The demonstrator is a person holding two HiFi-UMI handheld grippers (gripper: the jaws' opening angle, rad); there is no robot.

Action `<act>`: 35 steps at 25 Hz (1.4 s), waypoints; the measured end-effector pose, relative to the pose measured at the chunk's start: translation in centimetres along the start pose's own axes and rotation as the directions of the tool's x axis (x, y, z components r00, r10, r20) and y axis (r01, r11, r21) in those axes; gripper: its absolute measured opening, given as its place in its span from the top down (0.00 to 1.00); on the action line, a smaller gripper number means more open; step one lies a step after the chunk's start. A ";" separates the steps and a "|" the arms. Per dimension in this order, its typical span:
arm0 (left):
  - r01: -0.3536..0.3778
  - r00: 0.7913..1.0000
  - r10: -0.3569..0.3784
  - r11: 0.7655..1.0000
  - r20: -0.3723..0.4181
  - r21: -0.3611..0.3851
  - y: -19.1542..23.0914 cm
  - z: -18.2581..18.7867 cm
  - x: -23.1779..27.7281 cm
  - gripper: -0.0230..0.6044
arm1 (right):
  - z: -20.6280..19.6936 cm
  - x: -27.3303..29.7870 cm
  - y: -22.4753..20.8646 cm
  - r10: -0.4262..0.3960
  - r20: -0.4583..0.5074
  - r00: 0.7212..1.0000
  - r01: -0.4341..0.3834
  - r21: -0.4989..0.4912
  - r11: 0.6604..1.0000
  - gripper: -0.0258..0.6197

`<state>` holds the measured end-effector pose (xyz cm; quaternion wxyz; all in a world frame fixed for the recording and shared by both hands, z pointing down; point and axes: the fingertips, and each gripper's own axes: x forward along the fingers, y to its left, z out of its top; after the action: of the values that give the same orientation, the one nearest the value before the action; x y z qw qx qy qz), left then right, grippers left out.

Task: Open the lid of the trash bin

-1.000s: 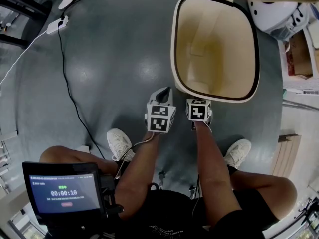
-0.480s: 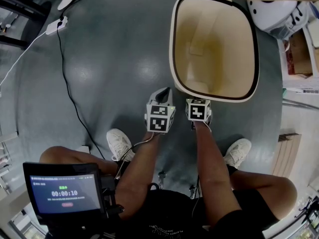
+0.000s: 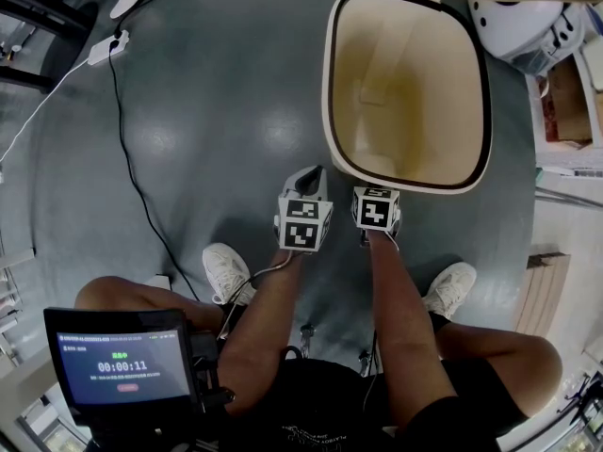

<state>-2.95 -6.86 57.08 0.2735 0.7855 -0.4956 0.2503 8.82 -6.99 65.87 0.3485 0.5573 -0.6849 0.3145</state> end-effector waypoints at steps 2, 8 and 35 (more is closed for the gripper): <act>-0.004 1.000 0.004 1.000 0.003 -0.002 0.1 0.1 0.0 0.97 | 0.0 0.0 -0.1 -0.015 0.009 1.000 0.015 0.014 1.000 0.95; -0.010 1.000 0.011 1.000 0.007 -0.012 0.4 0.2 -0.1 0.97 | 0.1 -0.1 -0.2 -0.018 0.002 1.000 0.017 0.025 1.000 0.95; -0.006 1.000 0.006 1.000 0.010 -0.018 0.1 0.3 0.2 0.97 | 0.2 0.4 -0.2 0.007 -0.034 0.999 -0.006 0.031 1.000 0.95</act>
<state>-2.94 -7.27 57.05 0.2772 0.7827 -0.5016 0.2429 8.95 -7.37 66.12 0.3506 0.5548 -0.6757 0.3358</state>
